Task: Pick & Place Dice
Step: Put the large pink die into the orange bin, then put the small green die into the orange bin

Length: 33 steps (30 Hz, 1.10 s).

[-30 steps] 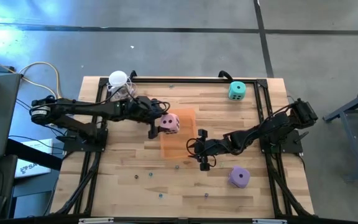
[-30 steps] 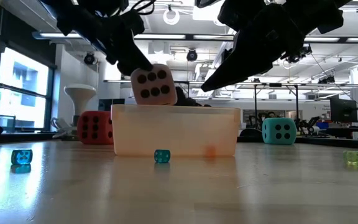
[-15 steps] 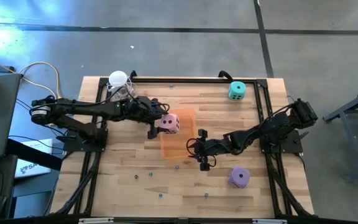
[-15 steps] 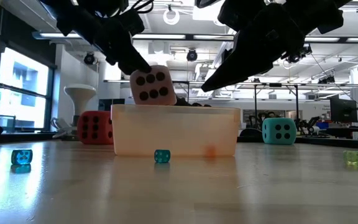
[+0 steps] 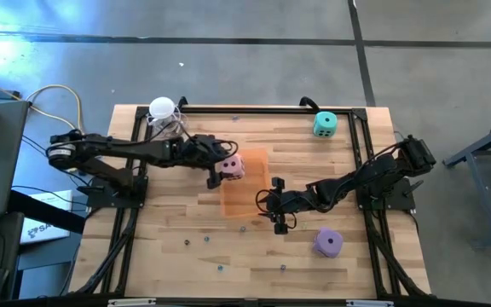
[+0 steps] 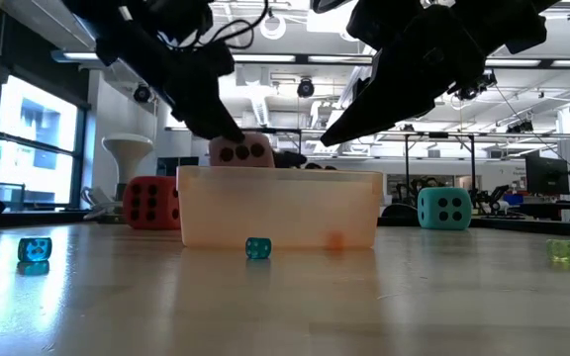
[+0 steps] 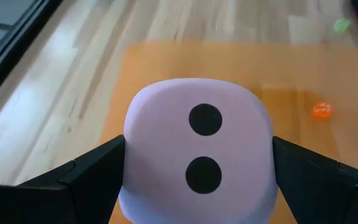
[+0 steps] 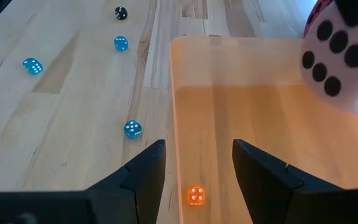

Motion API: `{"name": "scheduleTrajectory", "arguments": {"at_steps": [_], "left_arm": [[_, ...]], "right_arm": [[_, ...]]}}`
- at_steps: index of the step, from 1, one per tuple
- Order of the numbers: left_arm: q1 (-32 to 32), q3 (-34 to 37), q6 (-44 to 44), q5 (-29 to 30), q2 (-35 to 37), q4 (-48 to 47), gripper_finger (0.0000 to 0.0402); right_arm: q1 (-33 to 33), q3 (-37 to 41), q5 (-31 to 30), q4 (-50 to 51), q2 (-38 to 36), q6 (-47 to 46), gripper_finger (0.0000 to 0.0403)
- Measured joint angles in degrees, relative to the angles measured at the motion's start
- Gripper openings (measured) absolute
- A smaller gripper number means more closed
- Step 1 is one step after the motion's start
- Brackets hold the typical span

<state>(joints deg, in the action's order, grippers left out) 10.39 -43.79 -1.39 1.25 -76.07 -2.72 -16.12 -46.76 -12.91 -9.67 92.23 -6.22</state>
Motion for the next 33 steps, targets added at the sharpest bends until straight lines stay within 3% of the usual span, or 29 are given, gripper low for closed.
{"name": "scheduleTrajectory", "arguments": {"at_steps": [15,23,33], "left_arm": [[-0.1,0.1,-0.2,-2.4,-1.6,0.0,0.0359],[-0.1,0.1,-0.2,-4.1,-1.6,0.0,0.0397],[-0.1,0.1,-1.1,-7.0,-1.6,-0.1,0.0399]], "right_arm": [[0.0,0.0,0.0,0.2,0.0,0.0,0.0178],[0.0,0.0,0.0,0.2,0.0,0.0,0.0178],[0.0,0.0,0.0,0.2,0.0,0.0,0.0178]]}}
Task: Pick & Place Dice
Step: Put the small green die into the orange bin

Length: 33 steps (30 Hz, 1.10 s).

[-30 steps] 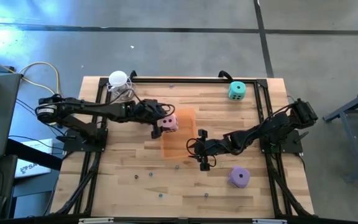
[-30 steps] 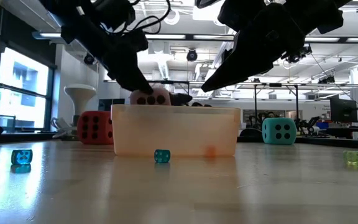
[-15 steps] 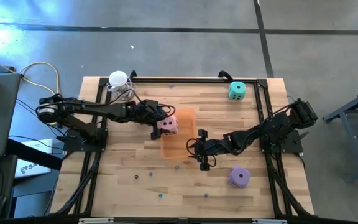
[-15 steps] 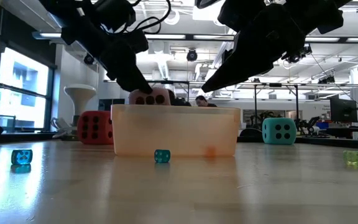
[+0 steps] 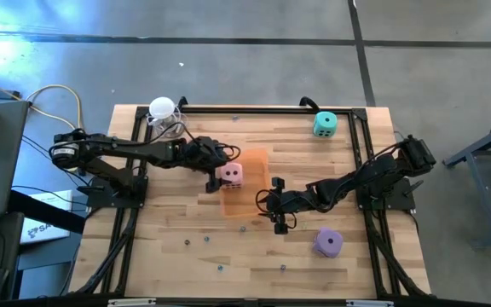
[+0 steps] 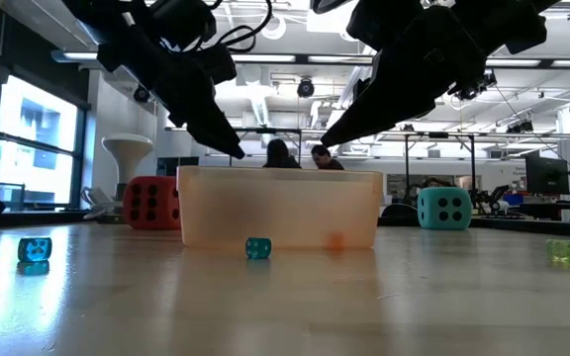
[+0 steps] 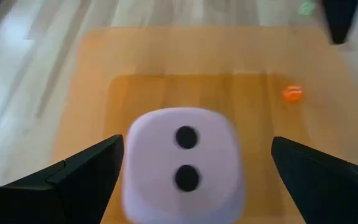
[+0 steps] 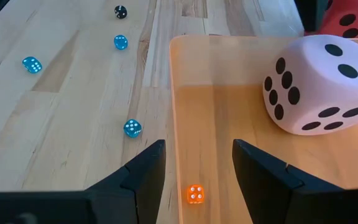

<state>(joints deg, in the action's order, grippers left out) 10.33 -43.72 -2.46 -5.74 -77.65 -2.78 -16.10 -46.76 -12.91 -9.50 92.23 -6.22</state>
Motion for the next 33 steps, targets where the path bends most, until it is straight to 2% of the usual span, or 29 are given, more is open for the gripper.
{"name": "scheduleTrajectory", "arguments": {"at_steps": [8,14,18,24,28,33], "left_arm": [[0.0,0.0,-1.1,1.3,0.9,2.4,0.0399],[-0.7,0.0,-1.6,1.5,8.0,2.8,0.0399],[-2.0,-0.1,-0.7,1.5,13.9,0.1,0.0399],[-5.4,-0.1,0.7,1.4,19.6,-9.3,0.0399],[-7.9,-0.1,4.9,2.8,21.8,-13.3,0.0399],[-10.9,-0.1,6.7,4.6,23.5,-15.7,0.0399]], "right_arm": [[0.0,0.0,0.0,0.0,0.0,0.0,0.0178],[0.0,0.0,0.0,0.3,0.0,0.0,0.0178],[0.0,0.0,0.0,0.7,0.0,0.0,0.0178],[0.0,0.0,1.2,0.6,0.0,-1.3,0.0178],[-1.3,0.0,1.2,-4.7,0.0,1.1,0.0178],[-4.1,0.0,-4.6,-5.4,-1.3,5.9,0.0178]]}}
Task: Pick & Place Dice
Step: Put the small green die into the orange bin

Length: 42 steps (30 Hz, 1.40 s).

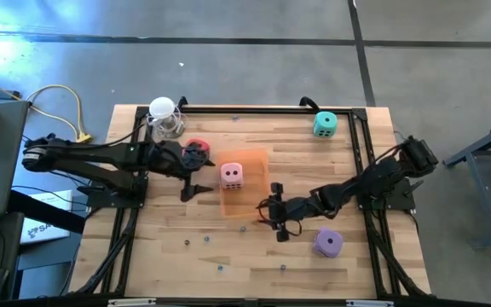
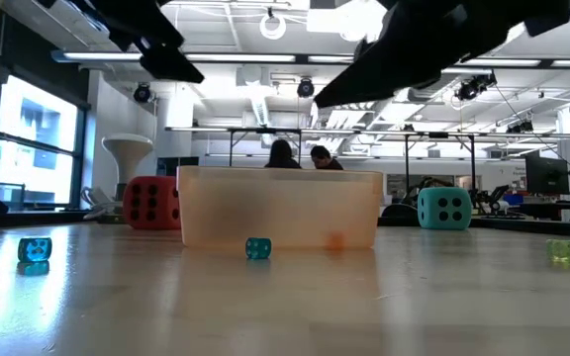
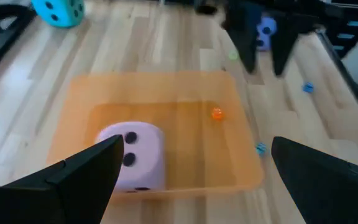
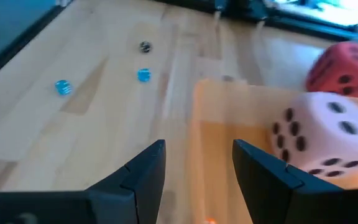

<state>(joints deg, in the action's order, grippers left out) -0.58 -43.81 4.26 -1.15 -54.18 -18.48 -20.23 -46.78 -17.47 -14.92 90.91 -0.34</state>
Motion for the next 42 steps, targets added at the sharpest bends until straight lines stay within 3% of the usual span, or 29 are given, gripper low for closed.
{"name": "scheduleTrajectory", "arguments": {"at_steps": [4,10,16,22,29,42], "left_arm": [[-4.1,0.0,3.2,-0.1,0.1,-2.8,0.0399],[-12.5,0.0,9.5,-0.1,0.0,-5.5,0.0399],[-21.4,0.0,13.3,0.3,0.0,-3.3,0.0399],[-29.0,0.0,13.4,8.8,0.0,-2.1,0.0399],[-33.2,0.0,13.3,16.8,0.0,-2.3,0.0399],[-33.5,0.1,13.2,17.5,0.0,-2.2,0.0399]], "right_arm": [[-3.1,0.0,-5.1,6.8,-3.8,-2.0,0.0178],[-8.6,0.0,-4.5,19.7,-11.8,-14.2,0.0178],[-10.7,0.0,1.8,36.2,-16.3,-35.6,0.0178],[-10.3,0.0,6.9,45.0,-14.3,-50.7,0.0178],[-8.6,0.0,10.6,45.7,-10.2,-52.1,0.0178],[-7.4,0.0,13.4,49.4,-5.1,-58.3,0.0178]]}}
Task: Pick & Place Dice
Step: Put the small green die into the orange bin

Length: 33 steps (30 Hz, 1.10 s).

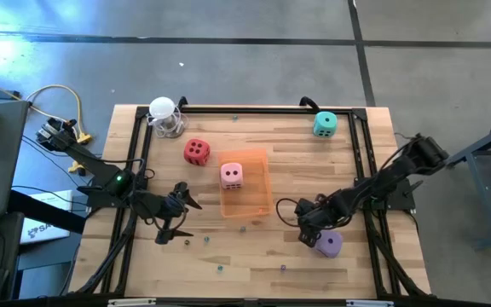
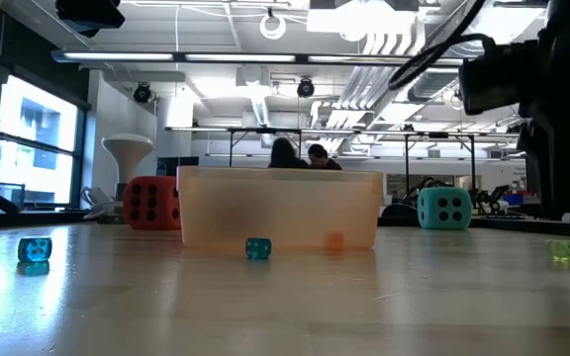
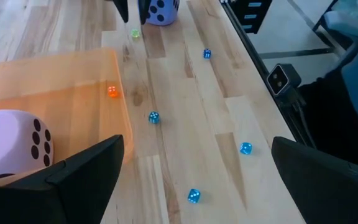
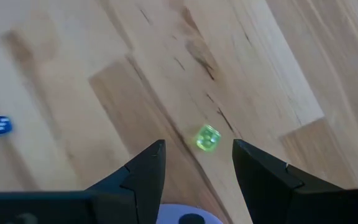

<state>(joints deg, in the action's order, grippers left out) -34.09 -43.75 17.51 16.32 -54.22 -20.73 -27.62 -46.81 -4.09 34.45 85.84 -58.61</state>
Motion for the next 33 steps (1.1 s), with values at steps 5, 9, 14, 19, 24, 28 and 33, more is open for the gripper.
{"name": "scheduleTrajectory", "arguments": {"at_steps": [5,9,14,19,24,28,33], "left_arm": [[0.0,0.0,0.2,0.0,0.0,0.1,0.0399],[0.0,0.0,1.3,0.0,0.0,0.2,0.0399],[0.0,0.0,2.3,0.0,0.0,0.2,0.0399],[0.1,0.0,2.0,0.0,0.0,0.2,0.0399],[0.1,0.0,1.9,0.0,0.0,0.2,0.0399],[0.1,0.0,1.8,0.0,0.0,0.2,0.0399],[0.1,0.0,1.8,0.0,0.0,0.2,0.0399]], "right_arm": [[0.0,0.0,-0.3,0.0,0.0,-0.3,0.0178],[0.0,0.0,-0.5,0.0,0.3,-0.2,0.0178],[0.0,0.0,-0.2,-0.2,2.8,0.3,0.0178],[0.0,0.0,-0.2,-0.5,5.3,1.6,0.0178],[0.3,0.0,1.1,-1.1,6.7,2.8,0.0178],[0.3,0.0,1.1,-2.1,6.9,3.4,0.0178],[0.3,0.0,0.1,-3.3,6.9,4.9,0.0178]]}}
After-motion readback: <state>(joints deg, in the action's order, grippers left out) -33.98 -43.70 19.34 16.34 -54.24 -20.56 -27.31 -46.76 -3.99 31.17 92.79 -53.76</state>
